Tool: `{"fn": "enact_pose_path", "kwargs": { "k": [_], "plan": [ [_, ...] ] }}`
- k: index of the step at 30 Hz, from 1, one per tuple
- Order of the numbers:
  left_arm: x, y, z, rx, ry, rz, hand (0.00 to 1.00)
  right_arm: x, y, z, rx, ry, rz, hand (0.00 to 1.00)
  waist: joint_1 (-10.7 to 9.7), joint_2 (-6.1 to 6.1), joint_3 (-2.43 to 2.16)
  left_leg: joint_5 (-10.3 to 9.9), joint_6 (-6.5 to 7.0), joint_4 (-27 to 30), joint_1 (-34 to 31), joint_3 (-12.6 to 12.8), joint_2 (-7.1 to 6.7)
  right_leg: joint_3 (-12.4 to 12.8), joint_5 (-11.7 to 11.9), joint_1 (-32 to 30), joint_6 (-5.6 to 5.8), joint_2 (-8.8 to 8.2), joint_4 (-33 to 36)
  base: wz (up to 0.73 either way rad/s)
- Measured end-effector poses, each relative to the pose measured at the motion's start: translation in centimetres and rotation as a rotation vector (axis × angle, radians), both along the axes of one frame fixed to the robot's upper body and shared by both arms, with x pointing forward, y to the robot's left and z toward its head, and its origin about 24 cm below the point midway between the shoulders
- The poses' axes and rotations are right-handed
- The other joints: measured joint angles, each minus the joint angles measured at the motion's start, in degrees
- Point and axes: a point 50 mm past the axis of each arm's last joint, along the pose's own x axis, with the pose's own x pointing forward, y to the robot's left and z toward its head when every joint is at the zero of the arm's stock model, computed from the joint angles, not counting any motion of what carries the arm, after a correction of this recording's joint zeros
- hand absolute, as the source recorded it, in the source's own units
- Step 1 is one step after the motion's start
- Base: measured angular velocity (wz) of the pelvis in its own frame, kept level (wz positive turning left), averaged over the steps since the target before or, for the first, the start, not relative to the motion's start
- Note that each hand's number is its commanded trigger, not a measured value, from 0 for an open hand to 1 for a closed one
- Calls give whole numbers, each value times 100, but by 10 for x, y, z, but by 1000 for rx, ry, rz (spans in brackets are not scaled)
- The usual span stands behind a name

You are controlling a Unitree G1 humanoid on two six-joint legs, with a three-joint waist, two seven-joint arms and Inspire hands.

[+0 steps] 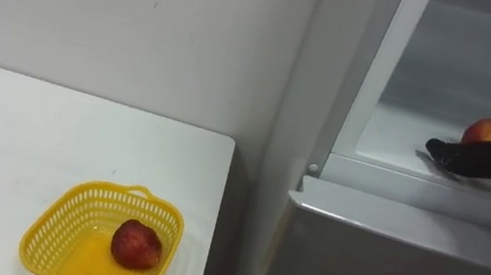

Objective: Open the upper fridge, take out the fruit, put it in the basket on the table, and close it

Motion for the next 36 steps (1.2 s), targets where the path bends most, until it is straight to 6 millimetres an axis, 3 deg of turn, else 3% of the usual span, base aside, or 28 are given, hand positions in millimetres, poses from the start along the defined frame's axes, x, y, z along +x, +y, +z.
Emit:
{"fn": "enact_pose_path", "kwargs": {
  "k": [13,36],
  "plan": [
    [-1,3,1,6,4,-5,0,1,-10,-16,43,77,-1,0,7,30,25,-1,-1,-8,7,-64,-12,-87,0,78,-1,-12,0,3],
    [-5,2,0,-34,48,16,0,7,-19,-26,127,180,105,0,-4,112,-23,2,1,-28,145,-62,-12,-125,1,216,0,-17,-11,0]
  ]
}}
